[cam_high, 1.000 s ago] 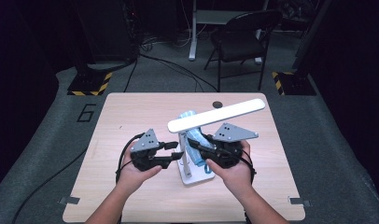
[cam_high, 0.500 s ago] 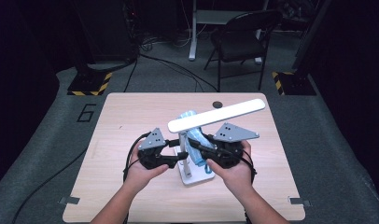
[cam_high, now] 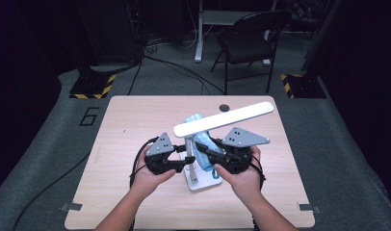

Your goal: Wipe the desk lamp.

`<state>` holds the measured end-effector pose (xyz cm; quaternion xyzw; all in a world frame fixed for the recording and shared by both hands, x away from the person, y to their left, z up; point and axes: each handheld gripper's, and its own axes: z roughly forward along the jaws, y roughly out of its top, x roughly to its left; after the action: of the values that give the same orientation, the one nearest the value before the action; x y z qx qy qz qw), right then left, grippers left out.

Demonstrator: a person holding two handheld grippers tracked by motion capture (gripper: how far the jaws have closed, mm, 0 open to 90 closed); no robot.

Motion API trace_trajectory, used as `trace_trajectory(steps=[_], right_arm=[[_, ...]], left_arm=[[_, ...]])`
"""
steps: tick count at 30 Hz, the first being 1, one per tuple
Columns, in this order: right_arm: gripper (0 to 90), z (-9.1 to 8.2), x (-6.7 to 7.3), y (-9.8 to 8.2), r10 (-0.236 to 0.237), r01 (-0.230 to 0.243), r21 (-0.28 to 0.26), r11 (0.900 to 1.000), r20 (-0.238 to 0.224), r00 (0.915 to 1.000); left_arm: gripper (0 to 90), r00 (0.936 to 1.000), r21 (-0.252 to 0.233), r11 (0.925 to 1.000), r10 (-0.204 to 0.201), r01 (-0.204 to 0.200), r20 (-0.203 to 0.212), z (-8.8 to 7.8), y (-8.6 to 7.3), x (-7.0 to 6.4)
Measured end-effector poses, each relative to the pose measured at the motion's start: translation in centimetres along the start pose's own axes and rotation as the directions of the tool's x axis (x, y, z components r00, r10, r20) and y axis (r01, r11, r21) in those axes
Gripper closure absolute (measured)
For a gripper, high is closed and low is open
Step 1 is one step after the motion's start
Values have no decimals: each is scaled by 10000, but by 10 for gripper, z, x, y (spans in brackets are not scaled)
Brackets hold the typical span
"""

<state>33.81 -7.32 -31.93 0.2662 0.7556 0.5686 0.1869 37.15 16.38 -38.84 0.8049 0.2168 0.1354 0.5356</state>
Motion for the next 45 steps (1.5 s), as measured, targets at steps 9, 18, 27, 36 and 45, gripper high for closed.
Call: trace_trajectory(steps=[9, 18, 27, 36, 45], right_arm=[[695, -2, -2, 0, 59, -59, -90, 9999, 1, 10000], [695, -2, -1, 1, -23, 23, -111, 9999, -40, 10000], [696, -2, -1, 1, 67, -68, -104, 9999, -87, 9999], [696, -3, -2, 2, 142, -142, -47, 9999, -23, 9999], [695, -6, -7, 1, 176, -176, -77, 9998, 59, 9998]], left_arm=[[527, 9998, 113, 9999, 85, -87, 152, -6, -1, 1], [527, 9995, 124, 9998, 154, -158, 258, -12, -4, 2], [527, 9993, 50, 9999, 110, -112, 351, -17, -7, 3], [528, 9995, 117, 9998, 128, -132, 288, -22, -8, 4], [528, 9995, 220, 9996, 144, -151, 294, -28, -10, 6]])
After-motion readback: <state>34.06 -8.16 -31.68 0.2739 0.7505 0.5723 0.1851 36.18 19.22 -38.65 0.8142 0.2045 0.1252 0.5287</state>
